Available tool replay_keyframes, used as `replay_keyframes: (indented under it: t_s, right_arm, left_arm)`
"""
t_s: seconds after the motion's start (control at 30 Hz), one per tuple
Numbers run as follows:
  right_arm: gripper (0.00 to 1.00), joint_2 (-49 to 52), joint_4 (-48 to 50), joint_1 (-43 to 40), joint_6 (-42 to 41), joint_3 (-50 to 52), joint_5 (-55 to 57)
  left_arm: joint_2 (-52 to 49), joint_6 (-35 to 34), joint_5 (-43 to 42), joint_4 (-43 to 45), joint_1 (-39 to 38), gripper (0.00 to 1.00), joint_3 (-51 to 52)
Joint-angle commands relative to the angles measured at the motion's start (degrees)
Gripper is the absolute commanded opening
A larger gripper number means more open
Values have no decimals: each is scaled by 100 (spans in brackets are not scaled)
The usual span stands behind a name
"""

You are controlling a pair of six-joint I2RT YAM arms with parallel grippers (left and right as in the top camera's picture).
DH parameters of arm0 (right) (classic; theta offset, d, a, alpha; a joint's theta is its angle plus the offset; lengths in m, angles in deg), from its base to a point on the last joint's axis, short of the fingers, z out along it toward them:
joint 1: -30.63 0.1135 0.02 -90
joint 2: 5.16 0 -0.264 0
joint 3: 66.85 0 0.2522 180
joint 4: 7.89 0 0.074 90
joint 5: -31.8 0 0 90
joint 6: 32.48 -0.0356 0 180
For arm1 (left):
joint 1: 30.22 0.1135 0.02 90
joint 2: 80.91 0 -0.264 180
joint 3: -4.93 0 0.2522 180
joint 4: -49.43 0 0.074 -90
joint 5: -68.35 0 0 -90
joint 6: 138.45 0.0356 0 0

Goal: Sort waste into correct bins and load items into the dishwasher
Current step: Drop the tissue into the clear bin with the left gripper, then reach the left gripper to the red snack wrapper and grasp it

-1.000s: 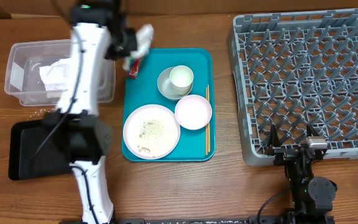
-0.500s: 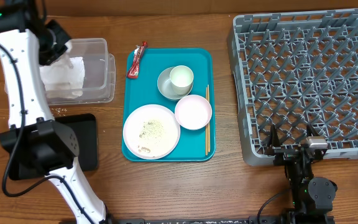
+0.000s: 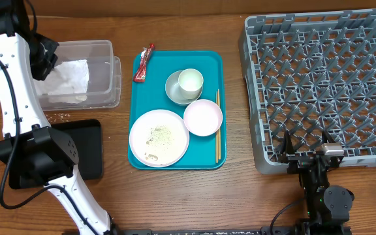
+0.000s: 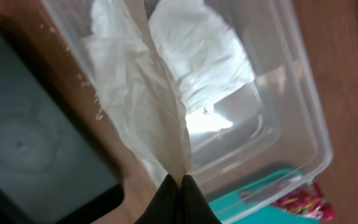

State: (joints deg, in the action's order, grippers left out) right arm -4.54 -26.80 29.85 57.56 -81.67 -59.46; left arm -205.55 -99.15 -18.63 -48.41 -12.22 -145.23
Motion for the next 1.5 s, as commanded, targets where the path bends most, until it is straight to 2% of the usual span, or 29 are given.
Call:
replay_keyframes:
  t_s: [0.0, 0.23, 0.27, 0.3, 0.37, 0.4, 0.6, 0.8, 0.87, 1.13, 1.33, 1.47]
  right_arm:
    - [100, -46, 33, -37, 42, 59, 26]
    - [100, -46, 33, -37, 42, 59, 26]
    - [100, -46, 33, -37, 42, 59, 26]
    - [100, -46, 33, -37, 42, 59, 26]
    - [100, -46, 33, -37, 42, 59, 26]
    - [100, -46, 33, -37, 42, 59, 26]
    - [100, -46, 33, -37, 42, 59, 26]
    - [100, -46, 33, -37, 42, 59, 26]
    - [100, -46, 33, -37, 42, 59, 26]
    - [100, -46, 33, -37, 42, 59, 28]
    - [100, -46, 33, -37, 42, 59, 26]
    - [100, -46, 33, -37, 42, 59, 26]
  left_arm:
    - [-72, -221, 190, 225, -20, 4, -2]
    - [-74, -155, 188, 1012, -59, 8, 278]
    - [-74, -157, 188, 1043, -68, 16, 299]
    - [-74, -157, 184, 1043, -72, 32, 308]
    - [-74, -96, 22, 981, -83, 92, 306]
    - [-74, 66, -151, 979, -83, 100, 306]
    - [-74, 1827, -1631, 1134, -149, 100, 306]
    - [-74, 3432, -2603, 1320, -645, 100, 306]
    - [-74, 3700, -2420, 1320, -916, 100, 306]
    - [-120, 3711, -17, 1700, -2116, 100, 308]
    - [-382, 5001, 245, 2111, -2575, 100, 308]
    - [-763, 5080, 793, 2299, -2684, 100, 308]
